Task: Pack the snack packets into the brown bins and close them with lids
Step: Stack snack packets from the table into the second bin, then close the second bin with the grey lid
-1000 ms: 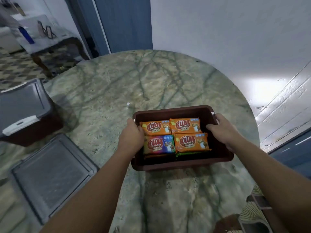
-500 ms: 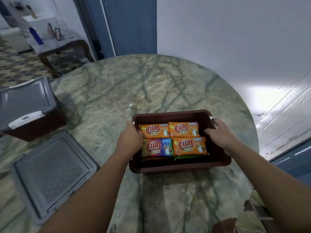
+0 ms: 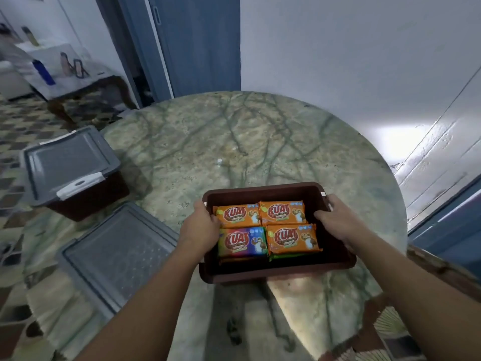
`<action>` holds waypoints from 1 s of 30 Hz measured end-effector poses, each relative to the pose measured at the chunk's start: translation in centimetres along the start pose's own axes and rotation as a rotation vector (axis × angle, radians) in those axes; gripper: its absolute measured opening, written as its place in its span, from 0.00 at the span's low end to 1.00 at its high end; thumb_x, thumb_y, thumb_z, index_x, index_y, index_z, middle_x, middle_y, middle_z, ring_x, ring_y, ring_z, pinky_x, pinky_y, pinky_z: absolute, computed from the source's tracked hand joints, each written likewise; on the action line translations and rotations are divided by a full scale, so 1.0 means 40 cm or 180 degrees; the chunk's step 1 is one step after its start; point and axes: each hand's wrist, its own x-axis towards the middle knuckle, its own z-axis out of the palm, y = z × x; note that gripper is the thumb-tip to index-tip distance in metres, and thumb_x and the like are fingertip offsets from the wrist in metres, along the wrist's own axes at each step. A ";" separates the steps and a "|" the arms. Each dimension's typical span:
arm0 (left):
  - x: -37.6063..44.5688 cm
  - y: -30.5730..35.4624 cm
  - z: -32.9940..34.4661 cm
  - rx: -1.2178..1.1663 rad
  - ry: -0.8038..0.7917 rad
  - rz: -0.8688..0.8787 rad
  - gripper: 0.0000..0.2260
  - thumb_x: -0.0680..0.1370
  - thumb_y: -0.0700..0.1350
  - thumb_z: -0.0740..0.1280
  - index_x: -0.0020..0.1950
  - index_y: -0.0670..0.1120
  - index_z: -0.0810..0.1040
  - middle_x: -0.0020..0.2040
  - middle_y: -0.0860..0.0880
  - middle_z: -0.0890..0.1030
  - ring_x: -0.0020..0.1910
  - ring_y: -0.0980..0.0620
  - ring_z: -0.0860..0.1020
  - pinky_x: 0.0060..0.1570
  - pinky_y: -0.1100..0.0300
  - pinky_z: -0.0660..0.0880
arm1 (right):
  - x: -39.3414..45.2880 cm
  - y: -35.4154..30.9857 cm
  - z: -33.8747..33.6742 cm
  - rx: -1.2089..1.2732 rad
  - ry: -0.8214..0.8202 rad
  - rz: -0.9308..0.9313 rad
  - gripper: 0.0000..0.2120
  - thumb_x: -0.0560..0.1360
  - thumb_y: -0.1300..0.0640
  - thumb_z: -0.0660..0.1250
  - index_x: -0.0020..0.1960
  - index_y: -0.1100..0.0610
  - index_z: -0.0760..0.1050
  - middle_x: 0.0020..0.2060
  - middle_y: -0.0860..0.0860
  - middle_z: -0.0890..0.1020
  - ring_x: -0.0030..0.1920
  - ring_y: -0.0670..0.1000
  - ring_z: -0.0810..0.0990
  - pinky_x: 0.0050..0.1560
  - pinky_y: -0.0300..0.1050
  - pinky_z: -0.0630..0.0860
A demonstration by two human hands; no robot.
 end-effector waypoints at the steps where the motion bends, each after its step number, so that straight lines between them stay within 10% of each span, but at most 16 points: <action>1: -0.007 -0.021 -0.013 0.0022 0.0000 0.0031 0.07 0.83 0.46 0.59 0.59 0.47 0.64 0.41 0.50 0.74 0.41 0.47 0.75 0.40 0.53 0.69 | -0.039 -0.014 0.018 -0.0007 0.0028 0.0000 0.11 0.72 0.51 0.67 0.53 0.41 0.74 0.47 0.50 0.84 0.47 0.55 0.84 0.51 0.56 0.82; 15: -0.103 -0.235 -0.128 0.0149 -0.0040 0.0089 0.07 0.83 0.49 0.59 0.55 0.49 0.64 0.44 0.46 0.78 0.41 0.46 0.77 0.37 0.52 0.71 | -0.284 0.002 0.201 -0.0086 0.0443 -0.0036 0.13 0.77 0.55 0.66 0.60 0.46 0.74 0.51 0.50 0.83 0.50 0.54 0.81 0.53 0.52 0.79; 19: -0.109 -0.224 -0.132 0.0059 -0.0201 0.0068 0.12 0.84 0.56 0.57 0.59 0.48 0.66 0.51 0.46 0.79 0.49 0.46 0.78 0.48 0.48 0.76 | -0.288 0.004 0.197 -0.0583 0.0660 0.0034 0.24 0.76 0.46 0.67 0.70 0.49 0.68 0.65 0.59 0.74 0.65 0.62 0.72 0.65 0.58 0.72; 24: -0.105 -0.268 -0.179 -0.0454 0.0253 -0.0064 0.29 0.81 0.69 0.50 0.65 0.48 0.73 0.61 0.45 0.75 0.61 0.45 0.72 0.60 0.47 0.70 | -0.338 -0.083 0.231 -0.0831 0.1623 -0.1302 0.23 0.77 0.48 0.70 0.69 0.53 0.72 0.62 0.63 0.73 0.66 0.61 0.66 0.66 0.52 0.58; 30: -0.060 -0.376 -0.283 0.0060 0.0716 -0.0097 0.23 0.82 0.65 0.56 0.57 0.47 0.74 0.56 0.45 0.76 0.56 0.45 0.73 0.55 0.49 0.71 | -0.432 -0.269 0.374 0.0308 0.0330 -0.2018 0.14 0.79 0.50 0.68 0.64 0.44 0.72 0.57 0.46 0.70 0.61 0.50 0.73 0.64 0.50 0.71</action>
